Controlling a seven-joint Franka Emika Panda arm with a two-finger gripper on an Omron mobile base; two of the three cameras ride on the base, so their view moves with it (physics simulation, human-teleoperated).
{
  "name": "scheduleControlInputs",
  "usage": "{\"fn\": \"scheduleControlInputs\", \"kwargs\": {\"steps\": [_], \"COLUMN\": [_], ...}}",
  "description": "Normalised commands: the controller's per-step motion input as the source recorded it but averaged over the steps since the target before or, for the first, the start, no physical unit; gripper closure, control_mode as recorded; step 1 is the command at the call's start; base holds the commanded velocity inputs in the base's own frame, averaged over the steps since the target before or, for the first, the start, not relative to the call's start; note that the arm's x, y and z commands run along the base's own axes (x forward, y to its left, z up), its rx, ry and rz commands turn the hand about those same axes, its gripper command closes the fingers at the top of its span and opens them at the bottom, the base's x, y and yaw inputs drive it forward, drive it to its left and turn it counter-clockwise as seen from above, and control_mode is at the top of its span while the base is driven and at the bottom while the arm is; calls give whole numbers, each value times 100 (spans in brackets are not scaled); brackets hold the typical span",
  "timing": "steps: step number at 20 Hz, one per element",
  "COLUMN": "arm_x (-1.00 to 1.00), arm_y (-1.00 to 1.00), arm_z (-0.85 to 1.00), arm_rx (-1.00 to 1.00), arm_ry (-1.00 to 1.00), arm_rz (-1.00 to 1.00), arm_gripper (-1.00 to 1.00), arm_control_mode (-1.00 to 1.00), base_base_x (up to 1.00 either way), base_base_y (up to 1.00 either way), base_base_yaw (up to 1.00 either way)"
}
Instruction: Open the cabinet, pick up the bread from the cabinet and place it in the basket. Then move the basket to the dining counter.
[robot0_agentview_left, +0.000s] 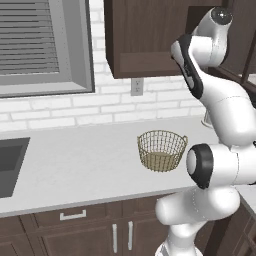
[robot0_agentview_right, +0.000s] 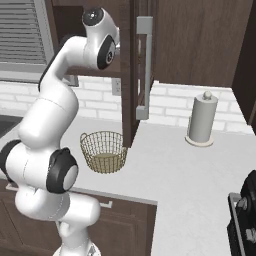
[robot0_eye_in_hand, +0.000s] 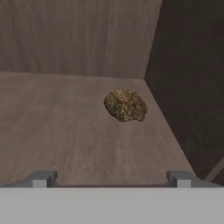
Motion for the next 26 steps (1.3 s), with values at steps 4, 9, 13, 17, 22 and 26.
{"fn": "scheduleControlInputs", "kwargs": {"steps": [4,9,13,17,22,26], "arm_x": [23,36,26,30,41,49], "arm_y": [0,0,-11,-9,-12,-16], "arm_z": [0,-2,-11,-27,-9,-3], "arm_rx": [0,0,0,0,0,0], "arm_ry": [0,0,0,0,0,1], "arm_rz": [-23,-2,0,0,0,0], "arm_gripper": [-100,-100,-100,-100,-100,-100], "arm_control_mode": [-100,-100,-100,-100,-100,-100], "base_base_x": [0,0,0,0,0,0], "base_base_y": [0,0,0,0,0,0], "base_base_yaw": [0,0,0,0,0,0]}}
